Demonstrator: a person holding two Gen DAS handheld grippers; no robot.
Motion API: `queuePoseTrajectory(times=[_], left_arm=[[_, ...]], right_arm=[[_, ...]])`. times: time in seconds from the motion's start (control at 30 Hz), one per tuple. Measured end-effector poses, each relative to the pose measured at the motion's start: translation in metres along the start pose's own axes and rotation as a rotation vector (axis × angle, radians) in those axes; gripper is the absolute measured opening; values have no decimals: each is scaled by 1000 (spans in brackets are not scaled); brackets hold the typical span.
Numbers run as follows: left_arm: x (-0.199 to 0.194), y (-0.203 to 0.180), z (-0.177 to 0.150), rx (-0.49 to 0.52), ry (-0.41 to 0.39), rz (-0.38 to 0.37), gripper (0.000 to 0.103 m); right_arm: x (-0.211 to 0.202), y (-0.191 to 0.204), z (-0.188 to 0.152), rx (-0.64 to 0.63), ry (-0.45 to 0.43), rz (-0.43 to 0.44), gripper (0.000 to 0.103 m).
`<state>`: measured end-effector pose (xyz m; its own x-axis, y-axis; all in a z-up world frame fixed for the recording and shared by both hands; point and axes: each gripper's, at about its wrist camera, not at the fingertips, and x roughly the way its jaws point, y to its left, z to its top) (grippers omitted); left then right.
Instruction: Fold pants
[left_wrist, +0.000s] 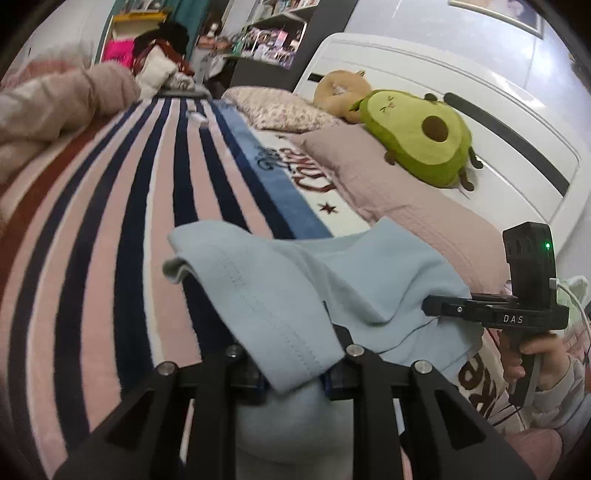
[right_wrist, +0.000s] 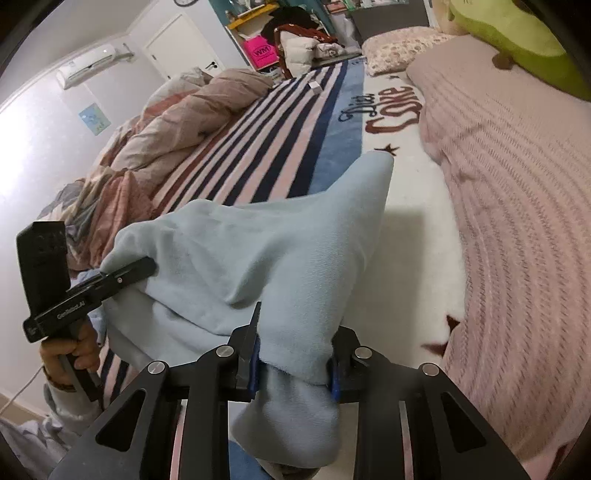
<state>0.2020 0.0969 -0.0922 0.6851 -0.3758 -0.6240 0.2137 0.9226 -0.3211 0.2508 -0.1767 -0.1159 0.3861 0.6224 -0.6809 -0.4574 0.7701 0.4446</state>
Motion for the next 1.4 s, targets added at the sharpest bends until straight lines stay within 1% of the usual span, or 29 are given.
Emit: queuePoseTrajectory(times=[0.2,0.4,0.57,0.73,0.87,0.93,1.0,1.2,1.27,1.4], left_arm=[[-40,-10,-1,25,-60,9,17],[-87,-6,-7,24,-127,30,17],[-126,10,-18,8,-177,59,17],[-170,40,-33,-28,-225,105,17],[-206,68,-43,-49,-261,167,17],[-225,85,-47,-62,-271,192,17],[-246,104,-53,-85,-284,232,17],[-301,156,-73,-144,-334,377,17],[-318,175,-81,-166,-336,424,17],[-341,206,-95,-220,-330,494,17]], right_arm=[[-26,27,-4,-33,-32,0,21],[-39,67,-6,-85,-46,5,21],[-32,107,-7,-135,-29,16,21],[-14,158,-7,-200,-5,44,21],[9,201,-3,-257,25,79,21],[22,227,-1,-297,34,94,21],[35,253,2,-343,39,113,21],[81,333,8,-412,53,219,21],[96,354,8,-432,64,252,21],[129,388,5,-436,103,327,21]])
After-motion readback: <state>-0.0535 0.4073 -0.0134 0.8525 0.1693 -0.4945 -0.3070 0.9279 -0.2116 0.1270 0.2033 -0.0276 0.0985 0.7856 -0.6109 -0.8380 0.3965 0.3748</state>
